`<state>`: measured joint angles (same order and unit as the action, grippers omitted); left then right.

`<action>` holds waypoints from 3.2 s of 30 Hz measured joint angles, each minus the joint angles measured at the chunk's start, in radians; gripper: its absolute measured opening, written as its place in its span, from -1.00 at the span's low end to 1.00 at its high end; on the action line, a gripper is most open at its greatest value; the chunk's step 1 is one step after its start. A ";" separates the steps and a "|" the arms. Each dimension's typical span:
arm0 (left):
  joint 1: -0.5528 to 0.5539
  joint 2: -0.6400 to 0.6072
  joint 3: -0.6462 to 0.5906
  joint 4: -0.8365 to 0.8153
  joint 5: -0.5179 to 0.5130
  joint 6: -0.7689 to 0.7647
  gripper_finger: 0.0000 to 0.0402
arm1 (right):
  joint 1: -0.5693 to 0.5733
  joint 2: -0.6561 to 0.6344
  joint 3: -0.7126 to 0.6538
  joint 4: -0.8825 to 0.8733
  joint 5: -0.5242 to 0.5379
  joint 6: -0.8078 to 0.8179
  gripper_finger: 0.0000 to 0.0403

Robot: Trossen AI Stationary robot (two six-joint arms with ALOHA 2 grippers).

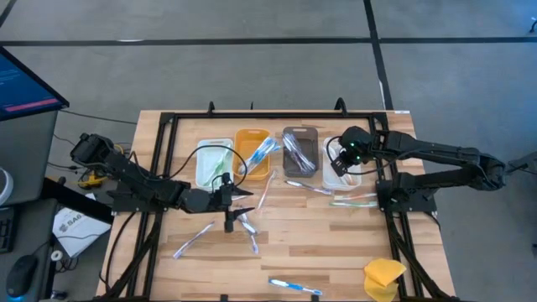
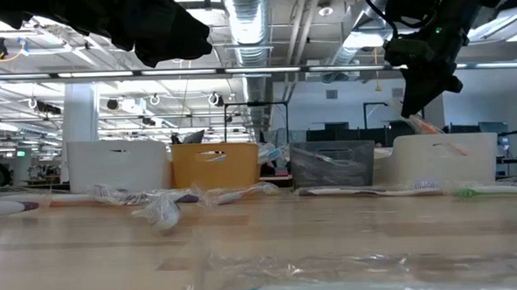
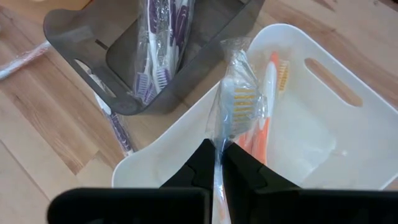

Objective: Pick & Place Toothbrushes
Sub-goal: Put the orange toothbrush into the right white bin, then put the purple toothbrush into the black transparent bin

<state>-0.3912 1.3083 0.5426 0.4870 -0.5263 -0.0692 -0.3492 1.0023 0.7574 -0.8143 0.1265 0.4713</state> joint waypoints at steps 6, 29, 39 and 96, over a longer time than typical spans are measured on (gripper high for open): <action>0.000 0.000 0.000 0.000 0.000 0.000 0.04 | 0.000 0.033 0.000 0.002 0.001 0.000 -0.94; 0.000 0.000 0.000 0.000 0.000 0.000 0.04 | -0.041 0.228 0.000 0.093 0.001 -0.034 -0.79; 0.000 0.000 0.000 0.000 0.000 -0.021 0.04 | -0.040 0.228 0.000 0.093 0.002 -0.026 -0.64; 0.000 0.000 0.000 -0.007 0.000 -0.026 0.04 | 0.016 0.115 0.159 0.010 0.003 -0.045 -0.54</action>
<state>-0.3912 1.3083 0.5426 0.4804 -0.5262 -0.0952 -0.3334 1.1177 0.9162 -0.8039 0.1295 0.4265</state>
